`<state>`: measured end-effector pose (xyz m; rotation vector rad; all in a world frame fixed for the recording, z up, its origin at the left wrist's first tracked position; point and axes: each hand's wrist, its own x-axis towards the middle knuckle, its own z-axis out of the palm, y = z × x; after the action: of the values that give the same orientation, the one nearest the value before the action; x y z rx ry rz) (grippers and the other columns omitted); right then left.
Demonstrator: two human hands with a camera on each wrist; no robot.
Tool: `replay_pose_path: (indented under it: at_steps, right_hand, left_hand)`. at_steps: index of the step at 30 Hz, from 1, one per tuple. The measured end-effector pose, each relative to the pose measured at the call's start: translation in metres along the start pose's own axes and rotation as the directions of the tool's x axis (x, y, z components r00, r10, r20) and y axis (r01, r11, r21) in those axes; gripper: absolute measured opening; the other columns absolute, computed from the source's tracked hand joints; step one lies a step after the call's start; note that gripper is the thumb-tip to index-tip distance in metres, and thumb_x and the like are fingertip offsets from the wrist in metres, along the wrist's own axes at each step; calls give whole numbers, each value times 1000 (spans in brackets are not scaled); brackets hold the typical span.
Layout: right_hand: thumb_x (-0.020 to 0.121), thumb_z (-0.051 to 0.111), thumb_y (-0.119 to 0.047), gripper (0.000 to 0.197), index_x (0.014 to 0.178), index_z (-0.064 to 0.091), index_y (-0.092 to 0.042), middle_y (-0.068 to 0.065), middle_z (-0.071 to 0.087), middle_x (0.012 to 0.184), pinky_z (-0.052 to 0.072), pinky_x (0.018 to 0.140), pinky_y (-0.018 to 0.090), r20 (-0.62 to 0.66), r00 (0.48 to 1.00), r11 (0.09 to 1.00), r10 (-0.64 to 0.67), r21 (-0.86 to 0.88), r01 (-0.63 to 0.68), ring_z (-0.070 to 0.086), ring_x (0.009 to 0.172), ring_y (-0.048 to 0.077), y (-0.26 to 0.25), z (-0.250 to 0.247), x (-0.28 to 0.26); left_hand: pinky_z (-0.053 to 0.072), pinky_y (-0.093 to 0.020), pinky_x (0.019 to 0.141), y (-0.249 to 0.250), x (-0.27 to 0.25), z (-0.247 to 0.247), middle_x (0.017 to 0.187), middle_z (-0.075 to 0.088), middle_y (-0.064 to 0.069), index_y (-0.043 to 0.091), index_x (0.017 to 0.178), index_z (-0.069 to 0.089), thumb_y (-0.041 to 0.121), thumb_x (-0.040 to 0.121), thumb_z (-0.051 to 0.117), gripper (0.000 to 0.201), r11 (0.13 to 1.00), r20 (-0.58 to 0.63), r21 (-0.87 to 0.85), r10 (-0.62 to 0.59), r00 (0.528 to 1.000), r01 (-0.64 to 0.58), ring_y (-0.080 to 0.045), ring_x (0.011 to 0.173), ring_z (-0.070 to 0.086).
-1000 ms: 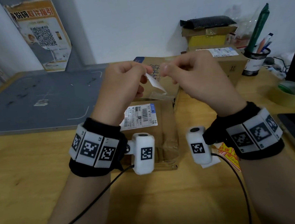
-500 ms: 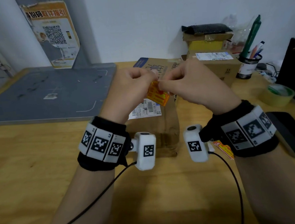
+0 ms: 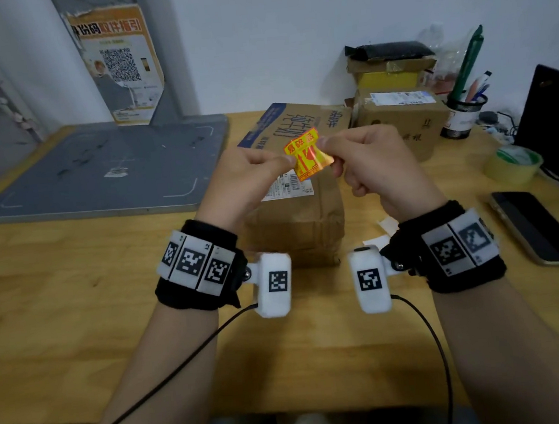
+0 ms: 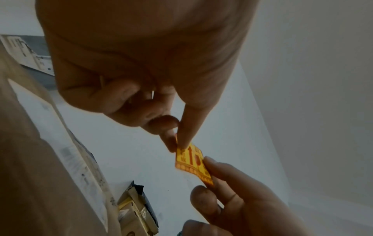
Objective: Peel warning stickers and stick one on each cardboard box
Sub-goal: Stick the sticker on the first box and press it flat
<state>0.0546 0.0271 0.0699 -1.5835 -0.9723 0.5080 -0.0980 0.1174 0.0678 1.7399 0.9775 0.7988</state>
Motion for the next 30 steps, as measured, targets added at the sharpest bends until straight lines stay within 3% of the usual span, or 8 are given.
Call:
replay_pose_path:
  at_steps: [3, 7, 10, 14, 18, 21, 24, 30]
  right_hand:
    - [94, 71, -28, 21, 76, 79, -20, -3, 59, 56, 31, 39, 19, -1, 1000, 998, -21, -64, 21, 39, 37, 8, -1, -1, -6]
    - [90, 75, -38, 27, 66, 75, -26, -1, 60, 59, 34, 43, 16, 1, 1000, 951, -25, -309, 24, 41, 34, 0, 3, -2, -9]
    - [89, 77, -40, 22, 77, 80, -22, -3, 64, 61, 34, 46, 20, 37, 998, 940, 43, -340, -28, 43, 33, -1, 6, -3, -10]
    - [86, 80, -35, 20, 78, 81, -16, -3, 61, 59, 34, 40, 14, 74, 994, 942, 80, -332, -51, 44, 33, -2, 13, 1, -9]
    - [86, 81, -36, 21, 78, 81, -16, -2, 59, 59, 34, 47, 21, 77, 989, 929, 125, -360, -90, 42, 32, -2, 19, 4, -8]
    - [87, 80, -34, 18, 78, 80, -18, -10, 56, 46, 31, 49, 21, 86, 986, 921, 144, -375, -102, 44, 31, -7, 21, 4, -8]
    - [87, 80, -33, 17, 76, 78, -22, -8, 60, 56, 31, 45, 17, 104, 984, 913, 145, -398, -93, 46, 34, -6, 23, 5, -7]
    - [87, 80, -34, 15, 85, 81, -19, -6, 71, 74, 37, 52, 19, 105, 980, 910, 169, -397, -115, 57, 62, 1, 29, 7, -7]
  left_hand:
    - [42, -21, 63, 2, -1, -2, 85, 69, 17, 22, 89, 79, 30, 92, 72, 11, 1000, 10, 25, 19, 1000, -19, 10, 64, 57]
    - [50, -47, 97, 1, -4, -7, 96, 65, 17, 16, 102, 79, 29, 96, 67, 18, 992, 74, 121, 14, 997, -23, -2, 103, 52]
    - [43, -31, 89, -3, -2, -9, 75, 65, 22, 17, 101, 79, 30, 96, 68, 17, 985, 107, 173, -8, 994, -11, -10, 101, 64]
    - [35, -29, 89, -9, 3, -8, 101, 63, 7, 18, 101, 80, 35, 93, 71, 21, 967, 122, 255, -52, 991, 20, -11, 111, 52]
    - [39, -29, 84, -13, 6, -5, 100, 61, 4, 15, 107, 79, 36, 92, 72, 27, 943, 95, 330, -66, 993, 31, -13, 102, 52]
    - [40, -22, 67, -19, 9, -3, 100, 65, 4, 15, 112, 79, 39, 90, 73, 33, 915, 88, 403, -71, 994, 30, -9, 87, 56]
    - [37, -20, 58, -23, 10, -1, 98, 68, 3, 17, 109, 80, 40, 89, 74, 31, 901, 80, 433, -67, 994, 26, 0, 75, 51]
    - [43, -27, 75, -25, 11, 2, 113, 73, 1, 20, 104, 81, 38, 88, 76, 26, 892, 76, 450, -77, 994, 34, -12, 94, 59]
